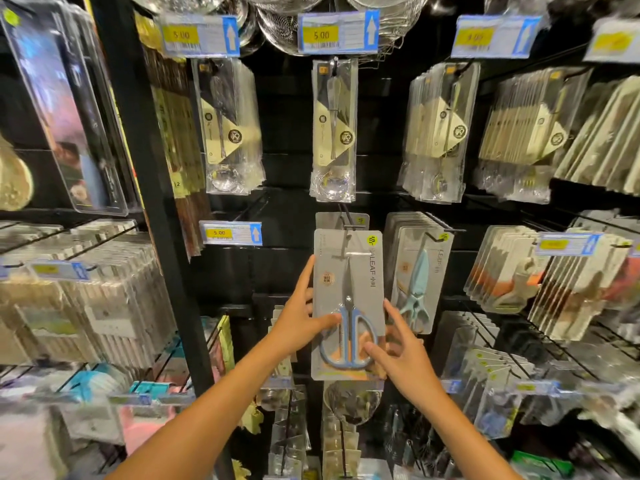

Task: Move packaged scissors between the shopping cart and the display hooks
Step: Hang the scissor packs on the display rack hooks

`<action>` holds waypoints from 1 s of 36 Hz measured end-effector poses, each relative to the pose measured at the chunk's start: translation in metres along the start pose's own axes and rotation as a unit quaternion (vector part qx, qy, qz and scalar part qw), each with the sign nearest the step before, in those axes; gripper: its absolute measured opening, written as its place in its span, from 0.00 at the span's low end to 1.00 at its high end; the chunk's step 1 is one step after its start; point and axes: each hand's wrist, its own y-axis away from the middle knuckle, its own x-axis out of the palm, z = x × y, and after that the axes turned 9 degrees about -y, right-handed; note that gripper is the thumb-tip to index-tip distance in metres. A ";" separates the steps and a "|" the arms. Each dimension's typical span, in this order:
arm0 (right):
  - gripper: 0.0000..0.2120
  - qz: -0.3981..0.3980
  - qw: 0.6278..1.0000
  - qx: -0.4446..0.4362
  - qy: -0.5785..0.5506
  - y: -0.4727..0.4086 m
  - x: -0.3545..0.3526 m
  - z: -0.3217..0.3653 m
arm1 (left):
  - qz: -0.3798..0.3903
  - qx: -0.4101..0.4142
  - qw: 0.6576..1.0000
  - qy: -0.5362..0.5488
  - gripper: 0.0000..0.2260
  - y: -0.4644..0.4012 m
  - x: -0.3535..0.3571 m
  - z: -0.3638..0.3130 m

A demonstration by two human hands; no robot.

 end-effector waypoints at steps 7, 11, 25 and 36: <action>0.46 0.074 0.995 0.049 -0.038 -0.024 0.008 -0.005 | 0.038 -0.053 0.997 0.029 0.50 -0.022 -0.002 0.000; 0.48 0.084 0.996 0.036 0.005 -0.048 0.011 -0.013 | 0.043 -0.065 0.996 0.031 0.50 -0.039 -0.003 0.000; 0.50 0.039 0.996 0.042 0.064 -0.132 0.010 -0.043 | 0.042 -0.092 0.995 -0.004 0.53 -0.092 0.001 0.015; 0.53 0.011 0.998 0.037 0.041 -0.136 0.012 -0.051 | -0.003 -0.082 0.994 -0.075 0.49 -0.087 0.010 0.031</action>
